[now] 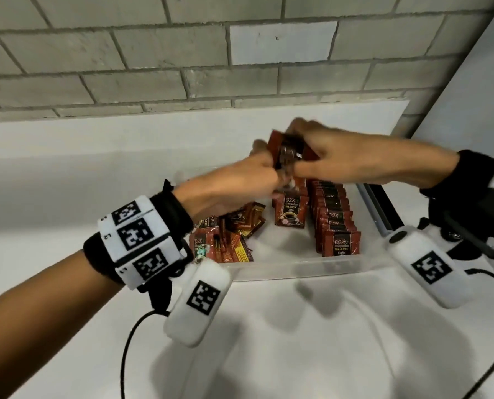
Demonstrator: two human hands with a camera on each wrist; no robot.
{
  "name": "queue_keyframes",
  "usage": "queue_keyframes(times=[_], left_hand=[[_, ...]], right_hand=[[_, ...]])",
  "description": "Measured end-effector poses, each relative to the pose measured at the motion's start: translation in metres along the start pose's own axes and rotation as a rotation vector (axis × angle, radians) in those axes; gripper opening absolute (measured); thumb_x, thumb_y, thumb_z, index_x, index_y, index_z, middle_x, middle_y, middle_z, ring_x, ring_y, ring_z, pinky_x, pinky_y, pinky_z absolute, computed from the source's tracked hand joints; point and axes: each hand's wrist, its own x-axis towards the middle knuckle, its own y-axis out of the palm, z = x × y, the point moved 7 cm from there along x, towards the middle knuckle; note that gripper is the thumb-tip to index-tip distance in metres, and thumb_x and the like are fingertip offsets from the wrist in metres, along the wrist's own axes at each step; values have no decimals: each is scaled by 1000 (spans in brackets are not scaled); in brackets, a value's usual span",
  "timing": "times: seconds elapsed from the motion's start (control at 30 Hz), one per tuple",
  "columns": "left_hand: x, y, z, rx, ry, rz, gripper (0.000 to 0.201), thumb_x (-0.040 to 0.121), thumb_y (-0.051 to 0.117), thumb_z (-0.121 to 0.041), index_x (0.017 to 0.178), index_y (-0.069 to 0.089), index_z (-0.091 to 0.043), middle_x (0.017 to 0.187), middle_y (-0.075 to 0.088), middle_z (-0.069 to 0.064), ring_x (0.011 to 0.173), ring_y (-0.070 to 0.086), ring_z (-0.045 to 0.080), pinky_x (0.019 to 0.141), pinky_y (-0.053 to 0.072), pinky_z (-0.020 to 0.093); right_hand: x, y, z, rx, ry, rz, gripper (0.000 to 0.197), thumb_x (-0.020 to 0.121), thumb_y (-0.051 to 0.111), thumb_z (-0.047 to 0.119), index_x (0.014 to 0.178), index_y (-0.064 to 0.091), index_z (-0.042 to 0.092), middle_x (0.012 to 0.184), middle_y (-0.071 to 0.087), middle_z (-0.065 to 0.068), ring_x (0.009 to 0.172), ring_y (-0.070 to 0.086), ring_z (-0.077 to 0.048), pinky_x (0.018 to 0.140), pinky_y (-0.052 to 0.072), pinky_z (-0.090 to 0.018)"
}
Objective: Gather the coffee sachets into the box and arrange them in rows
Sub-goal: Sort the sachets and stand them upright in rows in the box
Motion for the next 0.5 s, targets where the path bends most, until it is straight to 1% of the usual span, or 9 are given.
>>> queue_keyframes(times=[0.07,0.1,0.17,0.23,0.3,0.37,0.4,0.47,0.5], left_hand=[[3,17,20,14,-113,80,63,76,65,-32,128,35,-11,118,53,4,105,55,12,92,50,26],[5,25,30,21,-162,96,54,76,66,-27,121,41,-14,112,55,3,103,55,12,95,47,29],[11,37,46,28,-224,108,17,90,56,-8,101,50,-18,98,56,-1,93,52,10,89,45,27],[16,41,62,70,-292,116,9,95,50,-10,96,55,-17,92,57,0,87,53,10,80,45,24],[15,44,73,125,-356,182,18,96,52,-21,110,60,-13,109,61,3,104,55,15,87,43,24],[14,44,80,186,-413,232,37,97,51,-29,130,52,-11,139,48,0,128,43,18,106,34,29],[13,43,82,212,-422,239,40,97,50,-30,131,50,-11,144,42,-1,132,39,18,109,31,30],[12,40,81,262,-404,254,25,98,49,-27,116,60,-13,136,49,-2,127,43,17,106,33,27],[12,39,80,301,-395,264,19,98,49,-24,109,62,-15,130,53,-2,123,46,17,101,35,24]], right_hand=[[1,16,-15,-103,47,115,26,90,61,26,108,43,22,96,58,1,86,57,-13,62,45,-18],[3,24,-21,-137,57,153,25,87,65,26,104,46,25,93,59,4,83,58,-12,62,45,-19],[9,37,-34,-184,65,212,24,82,71,25,91,49,30,84,59,8,76,56,-10,61,41,-21],[17,49,-45,-242,78,261,25,78,74,26,87,51,26,78,56,8,69,50,-10,59,39,-23],[22,63,-55,-313,90,317,28,77,76,27,89,52,18,73,51,5,64,46,-11,56,36,-25],[26,75,-62,-363,89,354,31,76,76,26,89,51,16,69,49,6,59,44,-10,52,34,-24],[28,79,-65,-375,85,356,31,75,77,25,90,51,16,68,49,6,58,44,-9,51,34,-24],[29,84,-67,-383,71,356,32,76,77,23,96,55,11,70,52,4,61,48,-11,51,36,-24],[30,85,-68,-396,66,355,35,76,76,22,102,57,9,75,55,1,68,53,-14,52,37,-24]])
